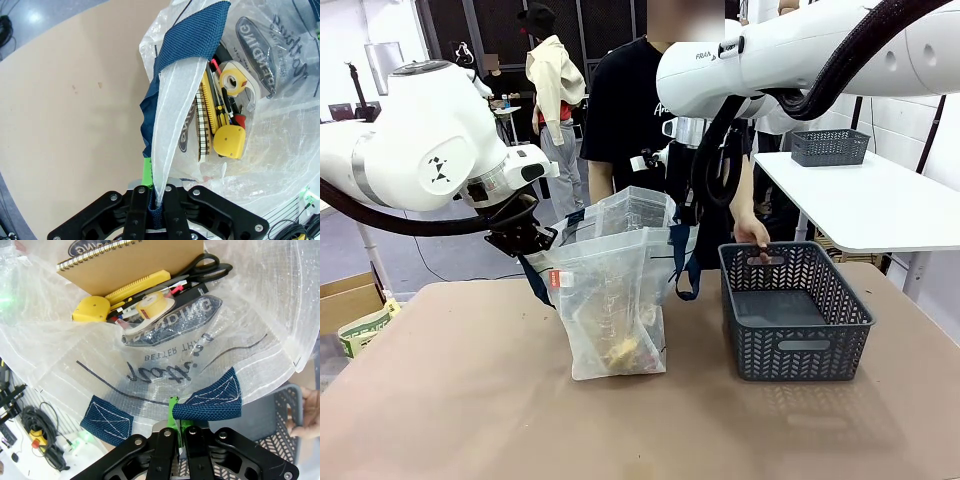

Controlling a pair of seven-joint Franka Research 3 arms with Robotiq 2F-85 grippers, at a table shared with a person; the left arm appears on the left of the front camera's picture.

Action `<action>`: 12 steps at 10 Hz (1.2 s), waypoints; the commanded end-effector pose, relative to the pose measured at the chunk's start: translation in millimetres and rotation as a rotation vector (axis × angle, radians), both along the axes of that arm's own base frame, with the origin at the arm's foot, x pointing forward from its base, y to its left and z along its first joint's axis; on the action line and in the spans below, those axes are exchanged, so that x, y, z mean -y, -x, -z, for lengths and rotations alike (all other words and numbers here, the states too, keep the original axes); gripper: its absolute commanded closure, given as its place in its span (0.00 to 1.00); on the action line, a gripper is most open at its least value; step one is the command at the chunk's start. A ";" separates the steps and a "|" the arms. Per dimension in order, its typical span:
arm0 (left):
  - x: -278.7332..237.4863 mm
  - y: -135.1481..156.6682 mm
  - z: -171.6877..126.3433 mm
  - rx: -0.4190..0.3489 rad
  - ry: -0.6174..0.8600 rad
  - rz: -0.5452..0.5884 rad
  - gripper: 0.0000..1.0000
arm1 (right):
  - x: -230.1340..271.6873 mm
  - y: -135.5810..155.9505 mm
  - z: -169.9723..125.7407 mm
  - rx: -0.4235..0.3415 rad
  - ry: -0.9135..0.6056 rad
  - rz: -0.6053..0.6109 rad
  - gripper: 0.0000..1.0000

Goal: Transfer purchased items from the store into the shopping bag.
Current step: Move the Reusable shopping bag to the right side of the table.

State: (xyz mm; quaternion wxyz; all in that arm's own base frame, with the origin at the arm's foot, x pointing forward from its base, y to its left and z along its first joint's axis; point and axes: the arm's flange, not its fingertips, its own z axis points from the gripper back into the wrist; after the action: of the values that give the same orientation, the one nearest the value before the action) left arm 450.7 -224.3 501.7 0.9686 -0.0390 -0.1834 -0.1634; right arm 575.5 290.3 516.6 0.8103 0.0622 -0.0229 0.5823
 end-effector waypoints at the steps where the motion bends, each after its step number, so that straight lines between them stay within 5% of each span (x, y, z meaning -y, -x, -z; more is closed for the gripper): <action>1: -0.3 0.0 -0.5 0.001 0.000 -0.001 1.00 | 0.1 -0.4 0.0 0.003 -0.001 0.001 1.00; 12: -0.3 0.0 -0.5 0.001 0.000 -0.001 1.00 | 0.1 -0.4 0.0 0.003 -0.001 0.001 1.00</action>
State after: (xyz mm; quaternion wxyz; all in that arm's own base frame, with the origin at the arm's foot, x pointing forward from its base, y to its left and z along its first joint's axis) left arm 450.7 -224.3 501.7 0.9686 -0.0390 -0.1834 -0.1634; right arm 575.5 290.3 516.7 0.8103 0.0622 -0.0230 0.5823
